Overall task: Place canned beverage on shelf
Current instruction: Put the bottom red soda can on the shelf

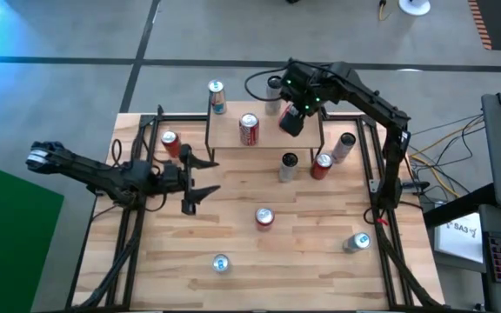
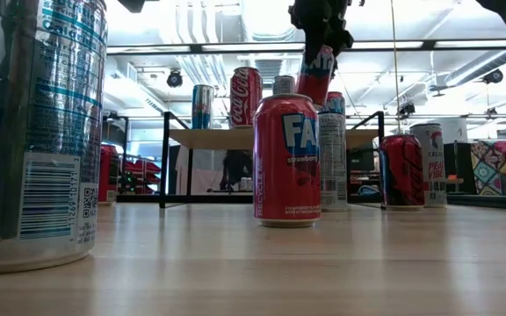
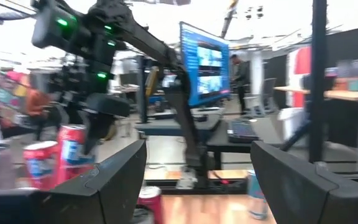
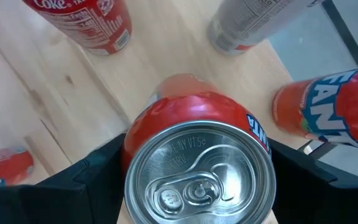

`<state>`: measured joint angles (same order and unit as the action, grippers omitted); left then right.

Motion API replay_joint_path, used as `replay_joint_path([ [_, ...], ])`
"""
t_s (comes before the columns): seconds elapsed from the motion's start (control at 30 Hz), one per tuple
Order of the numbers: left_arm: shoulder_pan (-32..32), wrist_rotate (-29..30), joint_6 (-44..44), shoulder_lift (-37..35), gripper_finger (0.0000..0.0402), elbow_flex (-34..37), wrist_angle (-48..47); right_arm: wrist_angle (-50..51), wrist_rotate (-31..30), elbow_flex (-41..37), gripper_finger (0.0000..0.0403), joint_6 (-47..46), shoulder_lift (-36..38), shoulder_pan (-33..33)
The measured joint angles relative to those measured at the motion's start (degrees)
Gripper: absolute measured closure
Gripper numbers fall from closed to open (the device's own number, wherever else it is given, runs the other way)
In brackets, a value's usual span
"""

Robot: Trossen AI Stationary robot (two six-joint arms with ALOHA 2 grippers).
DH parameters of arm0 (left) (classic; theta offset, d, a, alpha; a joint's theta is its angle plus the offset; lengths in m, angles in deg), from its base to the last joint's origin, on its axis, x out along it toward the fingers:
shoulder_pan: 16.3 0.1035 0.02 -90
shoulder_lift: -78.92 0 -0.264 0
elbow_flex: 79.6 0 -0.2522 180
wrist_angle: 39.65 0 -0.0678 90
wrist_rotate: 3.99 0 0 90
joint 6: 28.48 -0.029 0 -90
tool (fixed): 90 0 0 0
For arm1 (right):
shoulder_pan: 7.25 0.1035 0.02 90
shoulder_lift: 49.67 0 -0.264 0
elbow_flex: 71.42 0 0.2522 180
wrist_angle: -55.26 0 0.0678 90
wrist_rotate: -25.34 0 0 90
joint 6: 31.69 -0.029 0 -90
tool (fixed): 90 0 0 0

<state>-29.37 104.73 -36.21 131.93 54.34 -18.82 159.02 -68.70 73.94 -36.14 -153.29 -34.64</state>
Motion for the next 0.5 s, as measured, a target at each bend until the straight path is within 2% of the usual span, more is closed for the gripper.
replay_joint_path([
  [0.23, 0.3, 1.9, -5.1, -1.5, 0.0127, 0.0, 0.0, 0.0, -0.2, -0.4, 0.0113, 0.6, 0.0, -0.9],
  [0.5, 1.0, 1.9, -6.2, -2.7, 0.0127, 0.0, 0.0, 0.0, 0.0, -4.0, 0.0113, 1.4, 0.0, -0.8],
])
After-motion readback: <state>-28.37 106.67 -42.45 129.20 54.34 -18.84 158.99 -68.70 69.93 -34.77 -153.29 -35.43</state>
